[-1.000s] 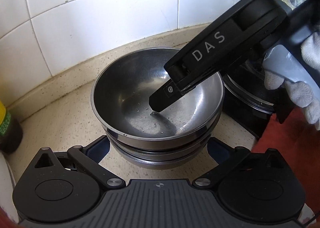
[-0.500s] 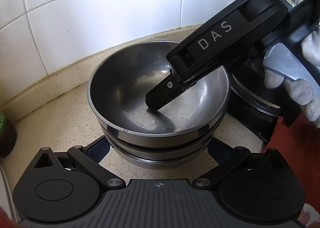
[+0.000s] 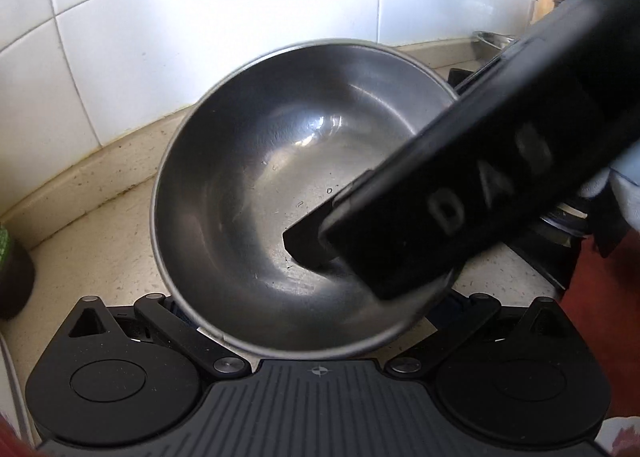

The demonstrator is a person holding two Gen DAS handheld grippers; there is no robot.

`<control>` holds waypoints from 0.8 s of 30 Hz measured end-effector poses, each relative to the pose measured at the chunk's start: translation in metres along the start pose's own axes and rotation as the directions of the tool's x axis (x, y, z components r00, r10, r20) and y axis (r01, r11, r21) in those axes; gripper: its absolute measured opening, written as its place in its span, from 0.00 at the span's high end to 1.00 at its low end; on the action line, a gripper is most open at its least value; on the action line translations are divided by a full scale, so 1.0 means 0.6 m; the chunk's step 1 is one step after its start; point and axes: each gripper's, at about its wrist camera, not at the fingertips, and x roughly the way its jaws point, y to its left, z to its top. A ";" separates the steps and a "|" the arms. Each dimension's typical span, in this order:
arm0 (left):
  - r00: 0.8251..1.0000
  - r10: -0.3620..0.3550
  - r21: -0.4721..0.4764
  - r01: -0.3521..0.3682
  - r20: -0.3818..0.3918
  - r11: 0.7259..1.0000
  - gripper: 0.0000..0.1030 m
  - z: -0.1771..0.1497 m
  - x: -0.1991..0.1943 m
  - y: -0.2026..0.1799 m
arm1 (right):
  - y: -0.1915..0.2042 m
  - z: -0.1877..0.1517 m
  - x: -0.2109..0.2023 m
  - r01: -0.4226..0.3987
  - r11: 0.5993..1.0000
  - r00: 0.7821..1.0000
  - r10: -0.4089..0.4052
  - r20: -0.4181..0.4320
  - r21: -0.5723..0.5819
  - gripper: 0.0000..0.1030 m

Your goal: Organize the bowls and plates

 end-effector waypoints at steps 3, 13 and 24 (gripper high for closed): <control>1.000 0.001 -0.014 -0.001 0.003 1.000 0.00 -0.003 -0.001 0.003 | 0.020 -0.002 -0.004 0.051 0.997 0.999 -0.050 0.018 -0.053 0.33; 0.999 0.004 -0.078 -0.002 0.033 0.997 0.00 -0.023 -0.015 0.008 | 0.062 -0.003 -0.014 0.150 0.980 0.989 -0.146 0.038 -0.132 0.36; 0.999 0.026 -0.064 -0.023 0.039 0.998 0.00 -0.027 -0.029 -0.002 | 0.014 0.007 -0.023 0.025 0.999 0.999 -0.026 0.020 0.046 0.43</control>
